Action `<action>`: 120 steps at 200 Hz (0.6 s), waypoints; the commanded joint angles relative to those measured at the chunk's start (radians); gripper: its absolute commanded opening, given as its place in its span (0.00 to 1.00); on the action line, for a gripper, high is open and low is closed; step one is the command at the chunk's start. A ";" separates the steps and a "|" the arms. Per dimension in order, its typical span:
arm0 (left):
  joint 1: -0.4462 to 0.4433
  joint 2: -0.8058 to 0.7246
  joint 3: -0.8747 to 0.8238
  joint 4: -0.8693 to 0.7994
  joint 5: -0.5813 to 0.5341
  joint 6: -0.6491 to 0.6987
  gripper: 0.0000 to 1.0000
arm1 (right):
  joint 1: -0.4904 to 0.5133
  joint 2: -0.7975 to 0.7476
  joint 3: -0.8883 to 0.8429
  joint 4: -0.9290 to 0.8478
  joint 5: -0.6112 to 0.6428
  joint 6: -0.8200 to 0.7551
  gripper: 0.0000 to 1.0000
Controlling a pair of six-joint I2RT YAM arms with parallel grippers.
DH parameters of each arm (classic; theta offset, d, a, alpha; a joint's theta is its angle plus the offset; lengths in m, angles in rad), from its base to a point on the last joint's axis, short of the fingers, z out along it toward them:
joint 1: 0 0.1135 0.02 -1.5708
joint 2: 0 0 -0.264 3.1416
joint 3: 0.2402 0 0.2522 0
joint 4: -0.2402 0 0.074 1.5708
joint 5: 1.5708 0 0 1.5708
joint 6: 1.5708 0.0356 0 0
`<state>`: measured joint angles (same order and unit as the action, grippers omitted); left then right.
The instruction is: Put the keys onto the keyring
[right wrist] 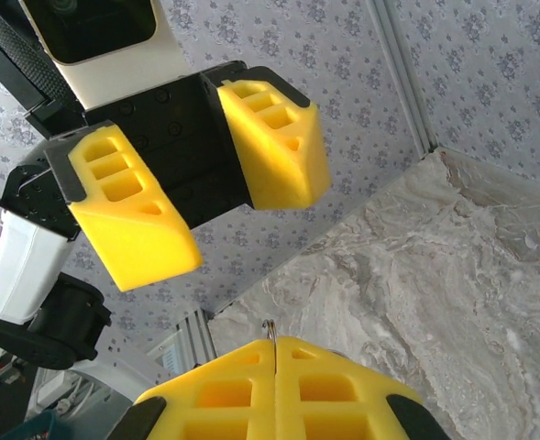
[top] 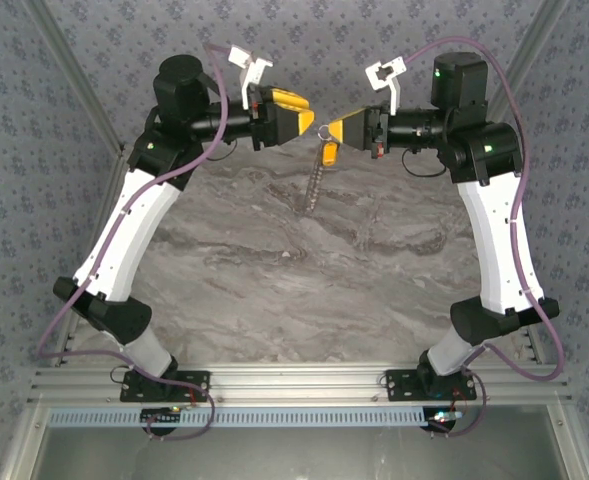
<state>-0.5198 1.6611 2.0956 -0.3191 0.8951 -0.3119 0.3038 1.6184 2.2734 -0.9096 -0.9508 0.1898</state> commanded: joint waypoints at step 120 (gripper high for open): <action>-0.027 0.076 0.111 -0.021 0.119 -0.046 0.38 | 0.004 -0.029 -0.035 0.155 -0.064 0.087 0.00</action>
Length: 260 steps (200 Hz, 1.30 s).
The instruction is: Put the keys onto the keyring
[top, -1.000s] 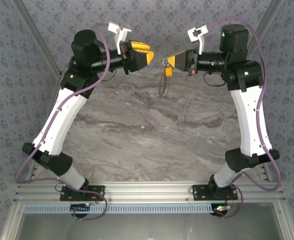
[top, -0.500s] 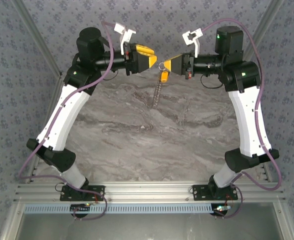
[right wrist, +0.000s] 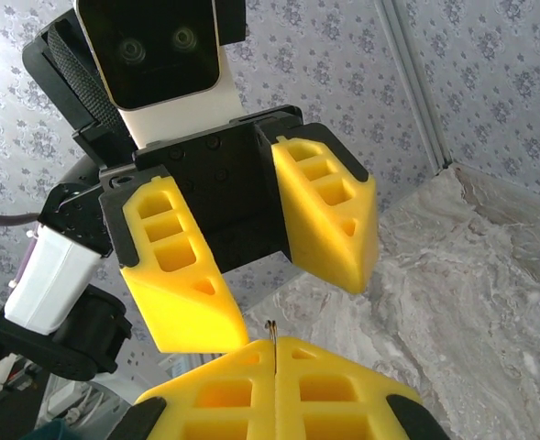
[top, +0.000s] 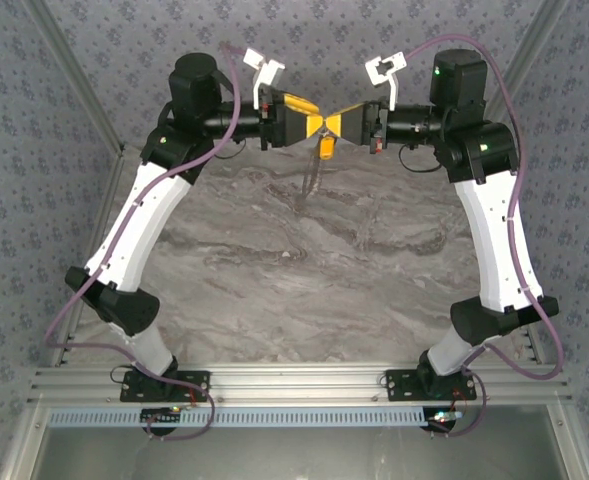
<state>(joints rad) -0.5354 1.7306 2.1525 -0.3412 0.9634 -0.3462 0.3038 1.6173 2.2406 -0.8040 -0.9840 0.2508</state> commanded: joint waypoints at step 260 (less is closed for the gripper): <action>-0.041 -0.094 -0.078 0.295 -0.112 -0.109 0.00 | -0.223 -0.221 -0.475 0.910 -0.116 0.653 0.49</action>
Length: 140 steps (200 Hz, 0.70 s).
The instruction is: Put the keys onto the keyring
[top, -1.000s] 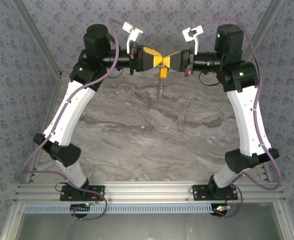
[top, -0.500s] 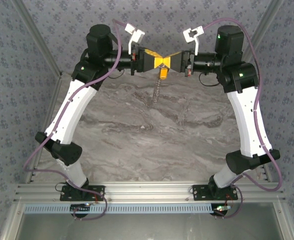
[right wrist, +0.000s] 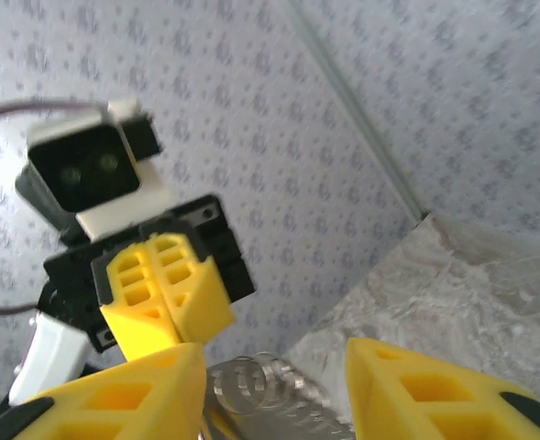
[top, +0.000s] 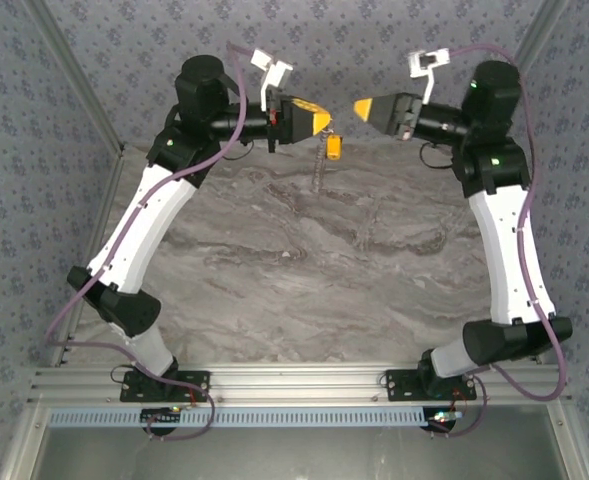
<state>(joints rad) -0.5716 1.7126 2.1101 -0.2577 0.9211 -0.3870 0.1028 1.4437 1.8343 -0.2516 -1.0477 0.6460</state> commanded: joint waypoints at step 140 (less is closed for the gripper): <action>-0.025 -0.082 -0.044 0.370 -0.163 -0.177 0.00 | 0.178 -0.042 -0.096 0.321 0.014 0.179 0.58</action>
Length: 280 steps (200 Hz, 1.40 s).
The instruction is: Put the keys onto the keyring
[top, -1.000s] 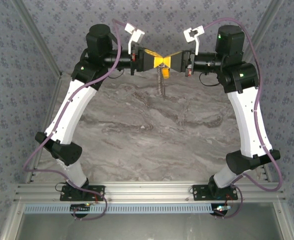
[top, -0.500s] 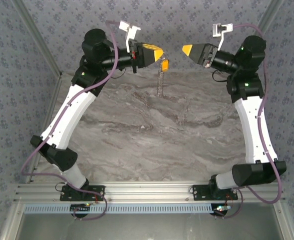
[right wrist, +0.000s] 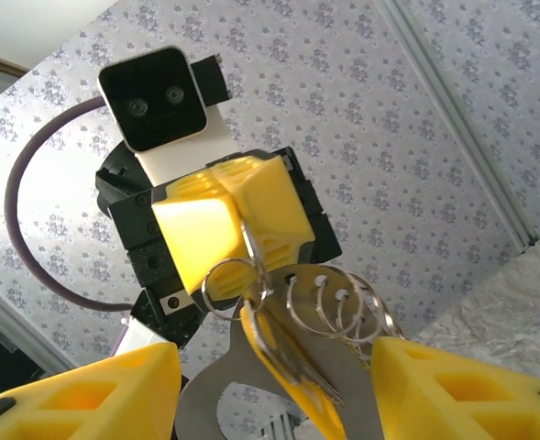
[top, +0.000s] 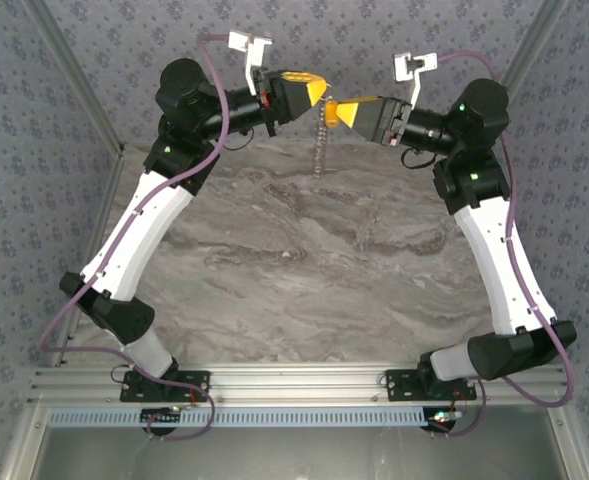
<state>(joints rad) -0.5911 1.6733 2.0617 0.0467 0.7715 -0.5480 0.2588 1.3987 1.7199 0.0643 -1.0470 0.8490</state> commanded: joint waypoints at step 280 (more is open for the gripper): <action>-0.009 -0.109 -0.236 0.332 -0.173 -0.130 0.00 | 0.112 0.142 0.066 0.157 0.025 0.127 0.00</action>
<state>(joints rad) -0.5915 1.5890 1.8404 0.2516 0.6109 -0.6151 0.3573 1.5047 1.7756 0.0360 -1.0111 0.8352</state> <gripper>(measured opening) 0.040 0.068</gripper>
